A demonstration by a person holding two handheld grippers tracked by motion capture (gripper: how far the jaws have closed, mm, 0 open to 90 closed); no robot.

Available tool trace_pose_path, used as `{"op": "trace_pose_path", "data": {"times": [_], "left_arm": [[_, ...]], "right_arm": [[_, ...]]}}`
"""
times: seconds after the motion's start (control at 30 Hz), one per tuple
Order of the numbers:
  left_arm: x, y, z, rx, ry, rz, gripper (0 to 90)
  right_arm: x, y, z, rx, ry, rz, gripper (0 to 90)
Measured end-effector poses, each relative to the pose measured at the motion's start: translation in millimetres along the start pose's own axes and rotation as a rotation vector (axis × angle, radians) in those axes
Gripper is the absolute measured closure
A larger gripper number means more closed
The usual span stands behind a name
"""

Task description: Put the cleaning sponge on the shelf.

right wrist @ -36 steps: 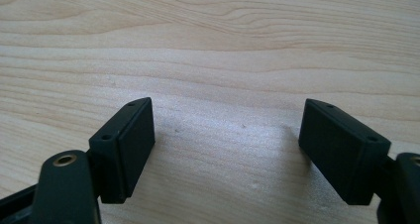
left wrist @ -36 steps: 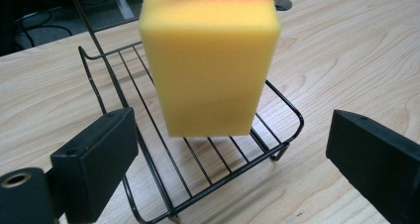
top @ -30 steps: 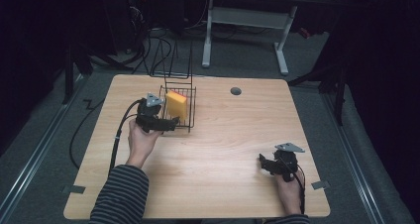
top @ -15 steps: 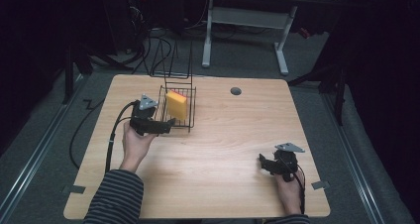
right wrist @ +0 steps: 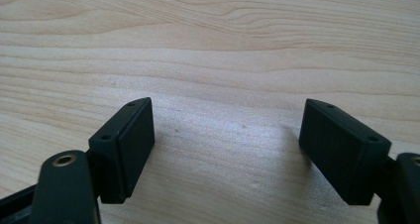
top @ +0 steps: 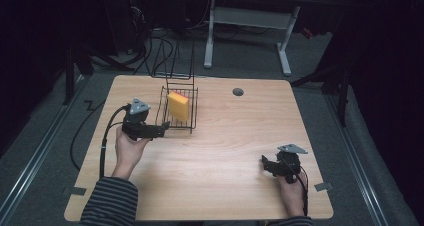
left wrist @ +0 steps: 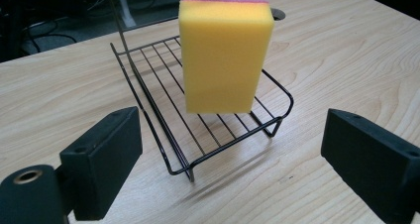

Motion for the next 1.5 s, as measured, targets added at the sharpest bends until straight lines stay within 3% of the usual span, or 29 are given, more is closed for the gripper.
{"op": "trace_pose_path", "data": {"times": [0.23, 0.4, 0.43, 0.53, 0.77, 1.2, 1.5], "left_arm": [[-5.5, 9.2, 5.1, 0.008, 0.020, -0.002, 10.2], [-7.3, 15.4, 9.7, 0.011, 0.032, 0.005, 10.3], [-7.9, 16.7, 10.4, 0.011, 0.032, 0.006, 10.3], [-9.3, 20.2, 12.0, 0.019, 0.043, 0.006, 10.5], [-12.6, 26.6, 17.9, 0.026, 0.057, 0.003, 11.0], [-22.8, 39.6, 31.7, 0.033, 0.088, -0.023, 12.2], [-27.6, 44.9, 39.2, 0.038, 0.102, -0.032, 13.0]], "right_arm": [[-1.6, 0.4, 0.4, -0.005, -0.020, 0.000, 21.9], [0.0, 0.1, 0.0, -0.001, 0.000, 0.000, 21.9], [-1.5, 0.4, 0.4, -0.005, -0.017, 0.001, 21.9], [0.0, 0.0, 0.0, 0.000, 0.000, 0.000, 21.8], [-1.3, 0.3, 0.3, -0.004, -0.014, 0.000, 21.9], [0.0, -0.1, 0.0, 0.000, 0.001, 0.000, 21.8], [-1.2, 0.3, 0.3, -0.004, -0.013, 0.000, 21.8]]}}
Point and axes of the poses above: each handheld gripper's, and its own axes: y roughly backward along the jaws, z roughly out of its underside, x roughly to its right, the point moved 5 cm from there along -y, roughly forward along the jaws, and after that the axes turned 4 degrees about x, right-handed, at the moved point
